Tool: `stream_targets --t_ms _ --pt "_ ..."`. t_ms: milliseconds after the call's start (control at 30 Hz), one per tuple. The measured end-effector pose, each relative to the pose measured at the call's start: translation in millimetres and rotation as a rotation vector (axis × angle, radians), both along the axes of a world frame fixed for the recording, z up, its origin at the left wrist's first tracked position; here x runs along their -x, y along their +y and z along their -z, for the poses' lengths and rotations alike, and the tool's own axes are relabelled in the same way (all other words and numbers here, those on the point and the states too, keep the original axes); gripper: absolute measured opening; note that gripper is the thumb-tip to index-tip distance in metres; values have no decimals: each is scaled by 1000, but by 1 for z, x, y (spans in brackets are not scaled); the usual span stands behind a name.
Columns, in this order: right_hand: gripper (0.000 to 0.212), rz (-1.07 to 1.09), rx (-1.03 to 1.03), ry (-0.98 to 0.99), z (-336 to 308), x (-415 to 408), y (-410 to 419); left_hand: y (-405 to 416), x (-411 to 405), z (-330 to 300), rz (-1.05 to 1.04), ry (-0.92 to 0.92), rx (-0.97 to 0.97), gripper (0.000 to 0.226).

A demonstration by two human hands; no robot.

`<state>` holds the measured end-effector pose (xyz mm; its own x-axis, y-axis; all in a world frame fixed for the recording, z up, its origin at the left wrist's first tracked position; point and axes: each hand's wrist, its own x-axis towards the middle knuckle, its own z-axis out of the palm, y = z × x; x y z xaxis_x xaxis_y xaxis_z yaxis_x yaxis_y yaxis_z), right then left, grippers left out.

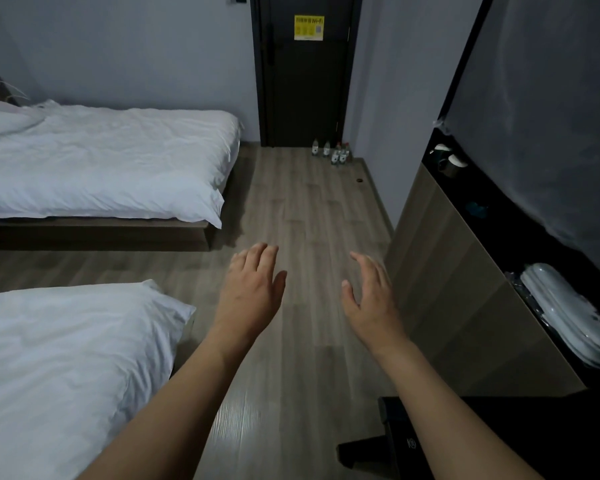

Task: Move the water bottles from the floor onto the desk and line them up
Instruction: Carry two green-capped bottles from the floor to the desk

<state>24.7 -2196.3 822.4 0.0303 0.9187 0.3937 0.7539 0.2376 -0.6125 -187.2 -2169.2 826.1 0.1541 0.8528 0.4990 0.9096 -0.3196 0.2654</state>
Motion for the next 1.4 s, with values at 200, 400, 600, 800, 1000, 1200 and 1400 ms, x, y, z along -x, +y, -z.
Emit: stream_targets --t_ms 200,400,600,800,1000,1200,1400 --pt "48 15 -15 9 6 -6 53 57 -6 5 17 18 27 42" --pt "48 22 13 6 20 -19 137 140 -20 14 18 13 61 42" --pt "48 27 8 21 15 -33 235 232 -31 -1 25 108 115 42" --pt "49 34 -9 33 10 -37 320 314 -37 -16 5 91 119 45" --pt "50 3 45 -2 14 -27 393 388 -29 -5 -10 56 139 45" --pt "51 5 56 -38 16 -7 488 489 -13 7 19 44 87 42" --pt "50 20 29 -71 -9 17 601 604 16 -3 54 46 39 41"
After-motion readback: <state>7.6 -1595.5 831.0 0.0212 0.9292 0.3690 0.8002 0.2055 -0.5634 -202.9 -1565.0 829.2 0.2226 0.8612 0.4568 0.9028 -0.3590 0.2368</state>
